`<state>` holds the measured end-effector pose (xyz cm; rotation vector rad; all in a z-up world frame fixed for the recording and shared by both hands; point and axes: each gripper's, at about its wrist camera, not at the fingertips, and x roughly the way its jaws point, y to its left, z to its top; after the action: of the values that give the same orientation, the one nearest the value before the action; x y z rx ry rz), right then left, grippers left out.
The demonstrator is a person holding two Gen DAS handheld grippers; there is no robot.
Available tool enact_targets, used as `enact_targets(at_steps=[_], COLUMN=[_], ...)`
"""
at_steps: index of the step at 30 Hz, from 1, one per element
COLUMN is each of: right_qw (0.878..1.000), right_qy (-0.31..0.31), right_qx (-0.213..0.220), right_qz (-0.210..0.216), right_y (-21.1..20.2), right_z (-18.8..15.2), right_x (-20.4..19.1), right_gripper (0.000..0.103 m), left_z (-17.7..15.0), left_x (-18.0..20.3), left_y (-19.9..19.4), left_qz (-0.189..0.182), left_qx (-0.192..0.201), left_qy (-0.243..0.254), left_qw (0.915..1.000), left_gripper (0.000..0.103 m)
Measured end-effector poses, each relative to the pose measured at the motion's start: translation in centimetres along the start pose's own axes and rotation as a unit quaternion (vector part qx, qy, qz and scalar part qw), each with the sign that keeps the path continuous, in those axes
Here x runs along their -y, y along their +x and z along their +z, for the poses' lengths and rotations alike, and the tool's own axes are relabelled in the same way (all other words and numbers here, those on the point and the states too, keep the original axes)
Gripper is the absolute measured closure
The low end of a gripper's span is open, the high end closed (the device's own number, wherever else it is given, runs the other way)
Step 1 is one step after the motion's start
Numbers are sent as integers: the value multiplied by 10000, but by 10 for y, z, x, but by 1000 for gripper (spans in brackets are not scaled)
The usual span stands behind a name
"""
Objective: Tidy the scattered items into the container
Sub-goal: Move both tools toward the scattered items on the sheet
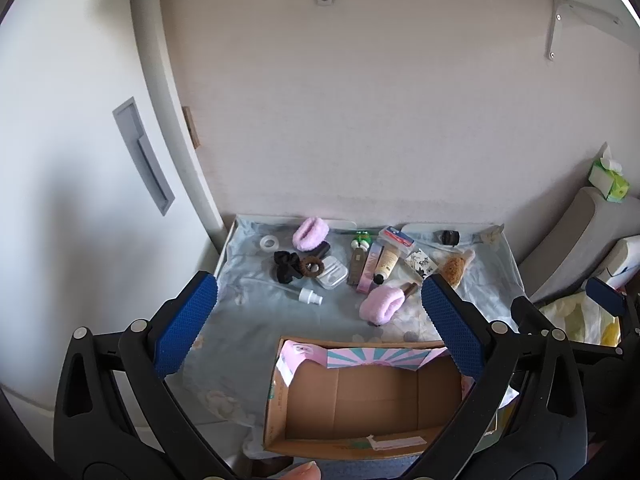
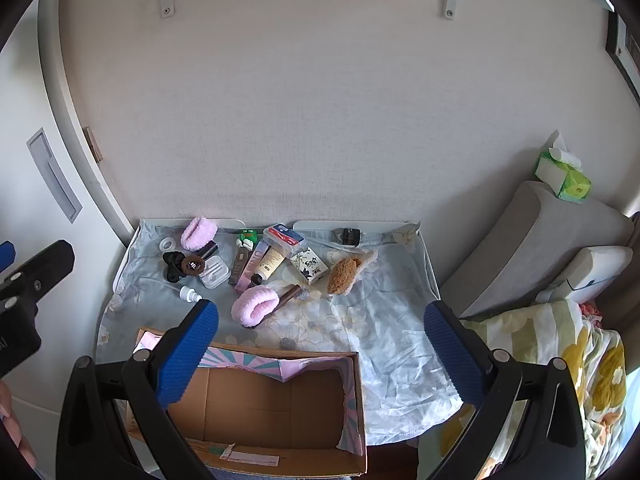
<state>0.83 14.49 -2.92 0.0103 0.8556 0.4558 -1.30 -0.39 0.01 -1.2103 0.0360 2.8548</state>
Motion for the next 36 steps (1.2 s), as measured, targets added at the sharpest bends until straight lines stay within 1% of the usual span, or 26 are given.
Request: enact_targets(at_steps=[4, 12, 21, 24, 26, 29, 33, 36], right_qw=[10000, 9995, 9992, 9988, 9983, 9973, 9960, 9955], right_qy=[67, 244, 358, 451, 517, 621, 730, 756], right_qx=[0, -180, -156, -194, -250, -355, -466, -541], right_qz=[-31, 4, -27, 26, 75, 140, 195, 175], right_y=[1, 10, 18, 24, 30, 40, 54, 65], right_z=[1, 2, 4, 4, 3, 1, -2, -3], right_x=[2, 8, 19, 25, 30, 37, 44, 47], right_gripper=[0, 0, 0, 0, 0, 0, 0, 0], left_z=[0, -1, -3, -3, -4, -6, -12, -15], left_x=[0, -5, -28, -41, -50, -60, -77, -87], left_y=[2, 7, 19, 26, 32, 49, 75, 92], left_qz=[60, 53, 144, 42, 20, 168, 141, 122], left_qx=[-21, -88, -178, -207, -246, -421, -673, -716], left_qy=[39, 36, -180, -330, -446, -469, -685, -779], left_qw=[10000, 9999, 9996, 9992, 9987, 9979, 9953, 9943], left_gripper=[1, 1, 1, 1, 1, 1, 1, 1])
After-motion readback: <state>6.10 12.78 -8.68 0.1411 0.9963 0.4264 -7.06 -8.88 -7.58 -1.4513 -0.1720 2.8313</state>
